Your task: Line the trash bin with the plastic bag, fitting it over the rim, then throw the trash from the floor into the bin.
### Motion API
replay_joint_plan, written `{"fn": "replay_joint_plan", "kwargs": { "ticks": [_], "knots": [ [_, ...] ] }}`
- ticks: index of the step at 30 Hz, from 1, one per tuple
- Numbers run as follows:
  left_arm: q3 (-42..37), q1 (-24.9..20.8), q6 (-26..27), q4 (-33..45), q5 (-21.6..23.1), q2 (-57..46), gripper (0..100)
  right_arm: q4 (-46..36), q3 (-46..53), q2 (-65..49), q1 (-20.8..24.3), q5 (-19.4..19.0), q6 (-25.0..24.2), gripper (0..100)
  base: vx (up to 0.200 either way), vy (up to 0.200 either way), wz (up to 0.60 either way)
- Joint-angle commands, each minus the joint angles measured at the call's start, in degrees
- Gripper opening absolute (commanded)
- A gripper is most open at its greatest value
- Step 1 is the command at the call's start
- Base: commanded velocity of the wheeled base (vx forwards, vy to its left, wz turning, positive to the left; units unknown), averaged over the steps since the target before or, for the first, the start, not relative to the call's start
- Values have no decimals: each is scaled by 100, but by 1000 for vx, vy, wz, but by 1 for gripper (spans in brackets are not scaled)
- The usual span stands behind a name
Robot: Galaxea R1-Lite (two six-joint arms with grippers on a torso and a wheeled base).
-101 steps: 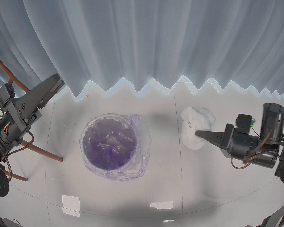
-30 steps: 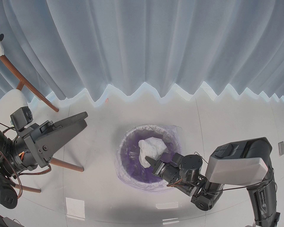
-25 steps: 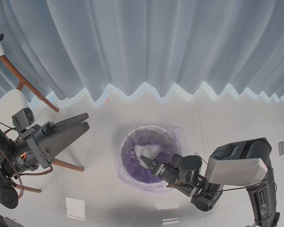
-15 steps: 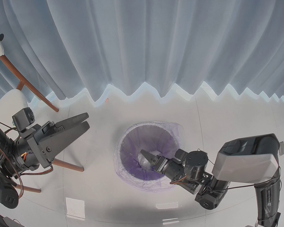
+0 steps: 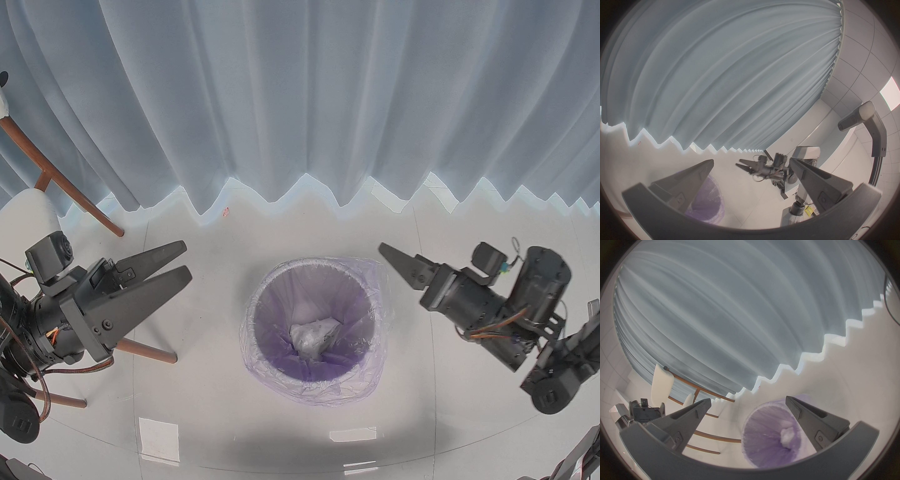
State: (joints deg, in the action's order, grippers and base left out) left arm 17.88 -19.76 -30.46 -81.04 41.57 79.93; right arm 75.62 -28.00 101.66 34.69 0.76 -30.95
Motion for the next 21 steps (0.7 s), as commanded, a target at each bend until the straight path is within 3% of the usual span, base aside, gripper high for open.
{"fn": "replay_joint_plan", "kwargs": {
  "ticks": [1,5,9,15,18,20,21],
  "knots": [
    [-92,139,348,27,-44,-391,100,-3334,1297,-4796,-929,12,1223,100,0,0,0],
    [-83,684,348,264,-44,-874,100,-6305,647,-6413,-1676,-32,1285,100,0,0,0],
    [-215,1009,348,695,-44,-1525,100,-7913,111,-7705,-1756,-14,1513,100,0,0,0],
    [-672,1651,366,1425,-44,-3019,100,-8142,506,-8531,-2292,206,2216,100,0,0,0],
    [-901,2205,348,2506,-9,-4583,100,-8028,1587,-9471,-2652,188,3034,100,0,0,0],
    [-927,2257,348,2963,9,-5067,100,-7913,1860,-9630,-2643,197,3183,100,0,0,0],
    [-953,2240,348,3754,88,-5805,100,-7509,2273,-9603,-2652,214,3245,100,0,0,0]
  ]
}}
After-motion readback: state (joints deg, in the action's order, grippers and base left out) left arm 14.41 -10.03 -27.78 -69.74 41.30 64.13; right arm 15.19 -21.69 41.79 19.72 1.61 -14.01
